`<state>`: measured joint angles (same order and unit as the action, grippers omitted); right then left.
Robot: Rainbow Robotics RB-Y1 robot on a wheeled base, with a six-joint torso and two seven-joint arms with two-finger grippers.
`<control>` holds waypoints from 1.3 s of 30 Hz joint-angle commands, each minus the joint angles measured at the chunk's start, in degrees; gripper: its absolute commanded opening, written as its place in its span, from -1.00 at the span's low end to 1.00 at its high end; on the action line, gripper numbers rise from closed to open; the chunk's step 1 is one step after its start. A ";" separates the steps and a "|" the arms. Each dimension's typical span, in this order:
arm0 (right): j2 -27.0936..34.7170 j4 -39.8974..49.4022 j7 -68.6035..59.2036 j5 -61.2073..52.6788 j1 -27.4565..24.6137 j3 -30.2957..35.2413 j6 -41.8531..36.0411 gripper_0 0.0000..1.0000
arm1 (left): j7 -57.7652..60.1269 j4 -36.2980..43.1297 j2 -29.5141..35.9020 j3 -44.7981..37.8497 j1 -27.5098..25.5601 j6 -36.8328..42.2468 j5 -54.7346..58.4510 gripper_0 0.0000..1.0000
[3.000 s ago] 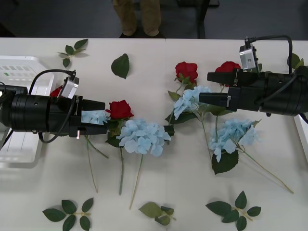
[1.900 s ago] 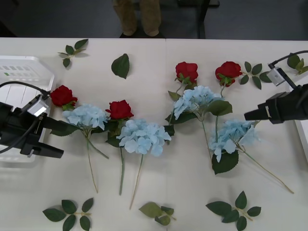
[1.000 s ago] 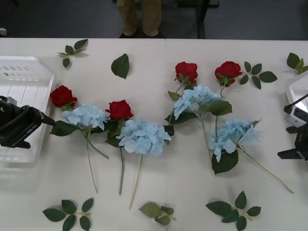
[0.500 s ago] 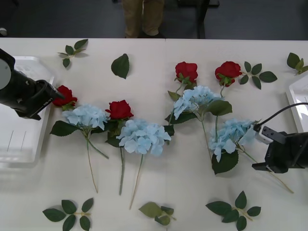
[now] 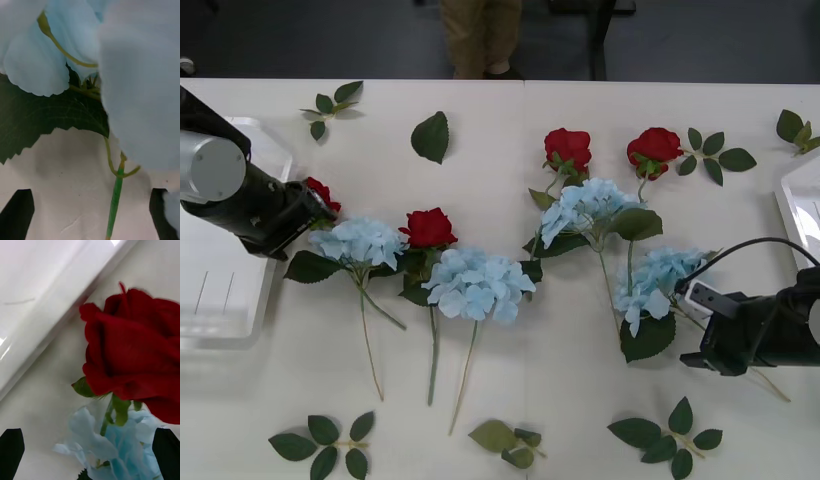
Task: Place the red flowers into the right box and the blue flowers into the left box. If a person shows an open palm, hand one flower to the person first, then continue sorting.
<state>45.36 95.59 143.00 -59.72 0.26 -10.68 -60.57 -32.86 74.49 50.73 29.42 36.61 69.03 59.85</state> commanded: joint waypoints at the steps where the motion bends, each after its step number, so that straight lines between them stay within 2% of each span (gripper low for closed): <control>1: -2.74 1.53 -2.29 1.62 0.44 -0.13 0.45 0.40 | -1.06 1.10 -1.16 2.66 2.15 -0.57 -1.05 1.00; 3: -3.35 1.53 -2.55 2.24 0.44 -0.13 0.54 -0.03 | -1.06 1.27 -1.42 3.62 2.15 -0.65 -0.97 1.00; 4: -3.44 1.53 -2.64 2.41 0.44 -0.13 0.63 -0.18 | -1.06 1.36 -1.51 3.80 2.15 -0.65 -0.97 1.00; 6: -3.70 1.53 -2.90 3.38 0.53 -0.57 1.24 -0.74 | -1.06 1.63 -1.78 4.41 2.15 -0.65 -0.79 1.00; 8: -3.70 1.53 -2.99 3.55 0.53 -0.75 1.68 -1.00 | -1.06 1.80 -1.78 4.94 2.15 -0.65 -0.79 1.00; 14: -3.62 1.53 -3.43 3.38 0.53 -0.40 2.03 -1.00 | -1.24 2.86 -2.39 5.21 0.31 -2.32 -1.32 1.00; 19: -1.95 1.53 -2.90 -4.62 0.53 4.35 0.01 -1.00 | -1.59 3.12 -2.30 5.21 -0.13 -3.12 -1.93 1.00; 20: -1.59 1.53 -2.64 -7.78 0.44 6.63 -1.22 -1.00 | -1.77 3.12 -2.30 5.29 -0.13 -3.12 -2.11 0.88; 21: -1.51 1.53 -2.55 -9.37 0.35 7.69 -2.01 -1.00 | -1.77 3.12 -2.30 5.21 -0.13 -3.20 -2.11 0.49; 22: -1.42 1.53 -2.46 -11.65 0.35 9.62 -3.33 -1.00 | -1.77 3.12 -2.30 5.21 -0.13 -3.12 -2.28 -0.37; 23: -1.33 1.53 -2.20 -14.38 0.35 12.35 -5.52 -1.00 | -1.94 3.12 -2.30 5.21 -0.22 -3.20 -2.46 -1.00; 27: -1.33 1.53 -2.29 -24.92 1.05 19.91 -12.56 -1.00 | -2.38 3.12 -2.30 5.21 -0.40 -3.20 -3.08 -1.00; 32: -1.42 1.70 -8.09 -41.09 2.64 20.52 -15.37 -1.00 | -2.56 3.03 -2.30 5.21 -0.57 -3.12 -3.60 -1.00; 36: -1.77 3.81 -13.54 -48.56 4.57 17.18 -12.12 -1.00 | -2.73 3.12 -2.30 5.21 -0.66 -3.12 -3.87 -1.00; 39: -2.74 8.47 -19.43 -51.03 6.24 12.08 -3.85 -1.00 | -2.82 3.12 -2.30 5.21 -0.66 -3.20 -4.04 -1.00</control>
<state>42.68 98.42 126.74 -109.07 3.28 6.24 -69.42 -33.12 76.20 49.09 34.55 36.52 66.49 56.56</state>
